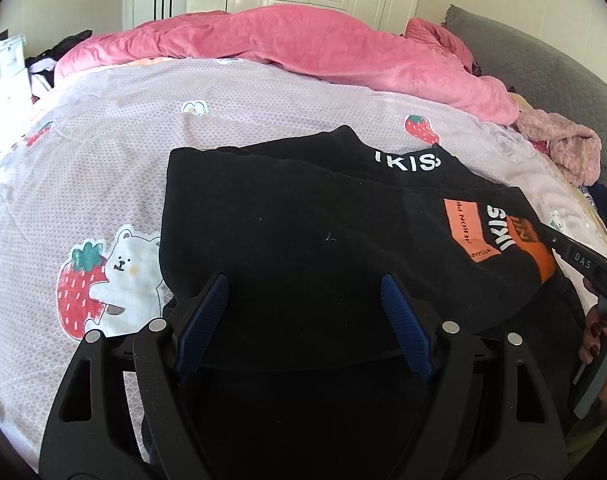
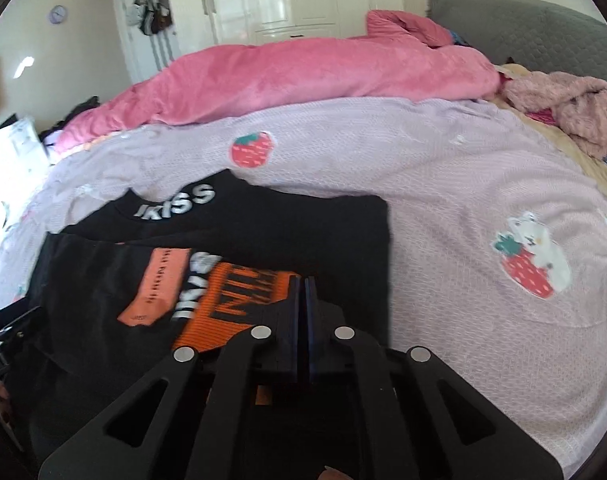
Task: Fold small clothes
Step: 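Grasp the orange cuff with the right tool and straighten it, then open the right tool and withdraw it from the cuff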
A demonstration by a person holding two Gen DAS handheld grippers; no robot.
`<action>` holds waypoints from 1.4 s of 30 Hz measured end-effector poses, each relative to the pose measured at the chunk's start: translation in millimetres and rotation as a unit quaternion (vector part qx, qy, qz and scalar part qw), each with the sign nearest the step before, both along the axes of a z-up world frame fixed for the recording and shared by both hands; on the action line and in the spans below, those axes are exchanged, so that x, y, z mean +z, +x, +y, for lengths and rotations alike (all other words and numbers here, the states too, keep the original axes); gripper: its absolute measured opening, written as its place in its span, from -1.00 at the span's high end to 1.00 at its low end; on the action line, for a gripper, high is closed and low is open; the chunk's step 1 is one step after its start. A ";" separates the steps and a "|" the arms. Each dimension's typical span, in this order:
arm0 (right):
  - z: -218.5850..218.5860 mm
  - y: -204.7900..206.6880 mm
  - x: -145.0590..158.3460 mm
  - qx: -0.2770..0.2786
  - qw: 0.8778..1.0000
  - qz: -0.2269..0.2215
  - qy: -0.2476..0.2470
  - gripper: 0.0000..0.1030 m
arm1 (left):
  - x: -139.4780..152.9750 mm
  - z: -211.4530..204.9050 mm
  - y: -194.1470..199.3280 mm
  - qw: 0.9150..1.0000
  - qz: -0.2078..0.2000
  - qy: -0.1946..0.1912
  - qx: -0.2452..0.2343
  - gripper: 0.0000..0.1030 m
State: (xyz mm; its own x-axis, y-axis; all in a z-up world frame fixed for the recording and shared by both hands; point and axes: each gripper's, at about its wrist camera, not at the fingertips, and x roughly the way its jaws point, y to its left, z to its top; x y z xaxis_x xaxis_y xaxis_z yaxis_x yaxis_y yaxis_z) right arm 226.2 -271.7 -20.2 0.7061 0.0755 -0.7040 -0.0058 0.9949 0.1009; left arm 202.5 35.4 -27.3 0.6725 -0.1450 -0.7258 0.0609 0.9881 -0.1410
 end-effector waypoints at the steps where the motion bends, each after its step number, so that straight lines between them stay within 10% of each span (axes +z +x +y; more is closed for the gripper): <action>1: -3.0 0.3 -0.6 -0.002 1.000 0.002 0.009 0.96 | -0.2 0.1 0.1 1.000 0.000 0.000 0.000 -0.39; 12: 9.3 -25.3 31.5 0.053 0.996 -0.059 0.048 0.60 | 20.8 4.8 -18.1 0.999 -0.036 -0.027 0.007 -0.39; 25: 81.8 -40.2 15.0 0.173 0.985 -0.022 -0.015 0.29 | 7.1 -17.8 -12.6 0.998 -0.001 -0.032 -0.047 -0.11; 42: 66.9 -35.0 -1.3 0.143 0.989 0.013 -0.034 -0.07 | -2.8 -14.6 -9.7 0.998 0.013 -0.042 -0.043 -0.12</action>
State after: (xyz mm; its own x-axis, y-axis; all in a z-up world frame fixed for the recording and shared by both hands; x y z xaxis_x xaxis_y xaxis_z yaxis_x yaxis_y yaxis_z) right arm 191.1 -204.7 -21.4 0.6451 0.2216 -0.7313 -0.2857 0.9576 0.0381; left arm 192.8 20.8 -30.1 0.6362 -0.2619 -0.7257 0.1396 0.9642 -0.2256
